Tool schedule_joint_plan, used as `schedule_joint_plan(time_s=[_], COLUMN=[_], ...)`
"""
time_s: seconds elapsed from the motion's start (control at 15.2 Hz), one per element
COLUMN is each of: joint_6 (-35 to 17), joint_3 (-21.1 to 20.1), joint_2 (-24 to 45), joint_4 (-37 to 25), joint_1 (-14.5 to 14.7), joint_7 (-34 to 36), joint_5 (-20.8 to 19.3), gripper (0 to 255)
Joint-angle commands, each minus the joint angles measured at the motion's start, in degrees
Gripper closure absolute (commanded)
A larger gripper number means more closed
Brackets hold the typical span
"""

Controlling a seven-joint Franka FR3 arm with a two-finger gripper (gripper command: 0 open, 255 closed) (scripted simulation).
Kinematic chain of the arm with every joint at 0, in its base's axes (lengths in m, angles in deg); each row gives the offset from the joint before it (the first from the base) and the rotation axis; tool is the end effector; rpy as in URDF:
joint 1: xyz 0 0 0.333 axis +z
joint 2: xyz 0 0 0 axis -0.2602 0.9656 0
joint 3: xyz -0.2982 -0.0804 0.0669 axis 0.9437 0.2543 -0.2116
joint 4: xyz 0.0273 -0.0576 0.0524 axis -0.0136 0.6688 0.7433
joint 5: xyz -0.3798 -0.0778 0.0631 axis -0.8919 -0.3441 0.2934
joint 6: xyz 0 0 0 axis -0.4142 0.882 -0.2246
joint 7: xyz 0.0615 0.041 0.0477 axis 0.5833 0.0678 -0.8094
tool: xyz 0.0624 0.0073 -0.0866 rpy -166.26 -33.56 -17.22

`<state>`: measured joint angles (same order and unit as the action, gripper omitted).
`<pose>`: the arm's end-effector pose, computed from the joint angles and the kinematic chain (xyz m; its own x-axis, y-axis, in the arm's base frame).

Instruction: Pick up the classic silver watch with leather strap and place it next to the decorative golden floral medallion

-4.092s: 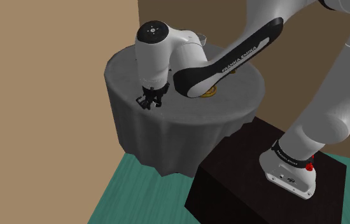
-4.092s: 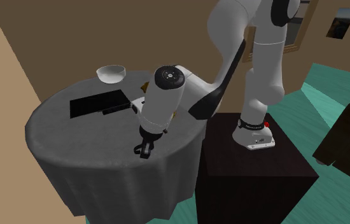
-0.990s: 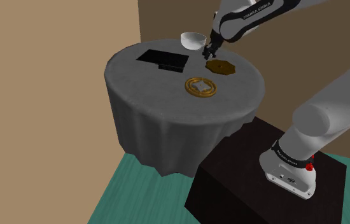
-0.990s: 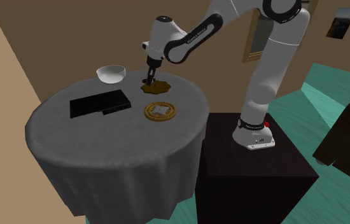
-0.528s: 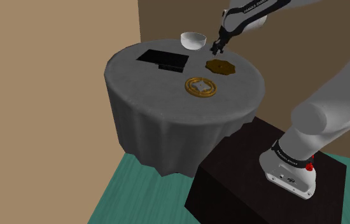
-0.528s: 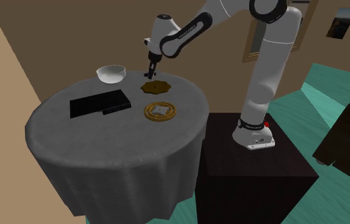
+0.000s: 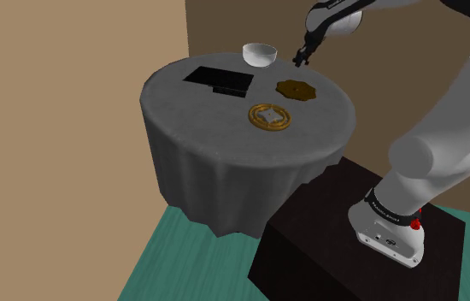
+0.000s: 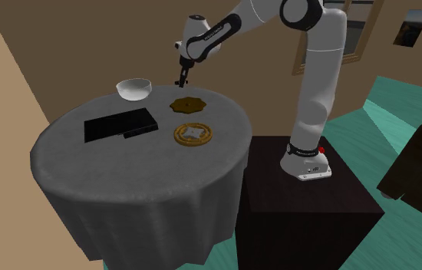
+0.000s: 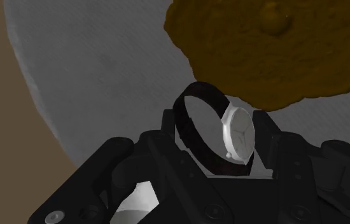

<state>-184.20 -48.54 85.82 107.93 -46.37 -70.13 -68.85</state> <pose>0.5192 -0.3262 0.4246 0.9540 0.0151 0.2995 -0.0571 -0.9713 0.2311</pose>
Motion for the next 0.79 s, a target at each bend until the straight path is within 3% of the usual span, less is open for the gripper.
schedule_joint_plan(time_s=[0.0,0.59,0.73], joint_6=[0.7,7.1,5.8], joint_3=[0.6,1.2,1.2], joint_2=[3.0,16.7,17.2], joint_4=[-3.9,-24.0,-23.2], joint_1=[-1.7,-8.6,-8.6], joint_7=[-3.7,-14.4,-14.5], joint_5=[1.9,7.2,7.3], gripper=[255,255,255])
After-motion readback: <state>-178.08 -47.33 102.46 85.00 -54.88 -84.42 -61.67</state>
